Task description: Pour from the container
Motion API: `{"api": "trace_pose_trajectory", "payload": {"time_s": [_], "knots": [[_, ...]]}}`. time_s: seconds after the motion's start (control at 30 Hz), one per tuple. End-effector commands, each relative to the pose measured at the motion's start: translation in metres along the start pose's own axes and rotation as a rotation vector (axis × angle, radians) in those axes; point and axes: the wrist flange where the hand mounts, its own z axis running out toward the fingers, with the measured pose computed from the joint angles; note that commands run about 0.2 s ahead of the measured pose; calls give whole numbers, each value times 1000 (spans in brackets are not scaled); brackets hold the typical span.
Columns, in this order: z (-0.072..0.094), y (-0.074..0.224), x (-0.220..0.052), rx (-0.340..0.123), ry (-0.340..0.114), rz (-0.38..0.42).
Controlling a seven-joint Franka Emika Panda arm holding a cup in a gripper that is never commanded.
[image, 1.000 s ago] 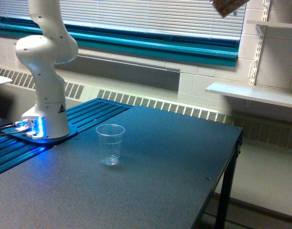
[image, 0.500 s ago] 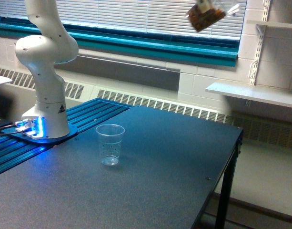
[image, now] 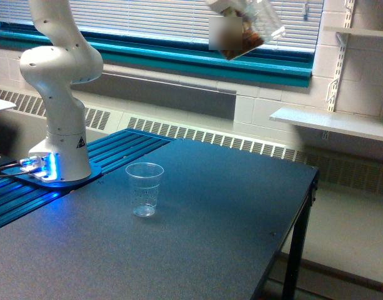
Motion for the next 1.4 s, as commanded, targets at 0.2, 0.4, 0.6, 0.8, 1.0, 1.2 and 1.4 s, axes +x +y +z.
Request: {"api": "trace_pose_trajectory", "payload": {"time_s": [0.2, 0.4, 0.6, 0.8, 1.0, 1.2, 1.4], "knots": [[-1, 27, -30, -43, -57, 10], [1, 38, -43, -54, -85, 11], [5, 48, -61, -65, -129, 8], [7, 59, -77, -73, -179, 24], [4, 64, -87, -63, -226, 49], [-4, 65, -100, -60, -292, 40], [-9, 72, -113, -74, -330, 32]]}}
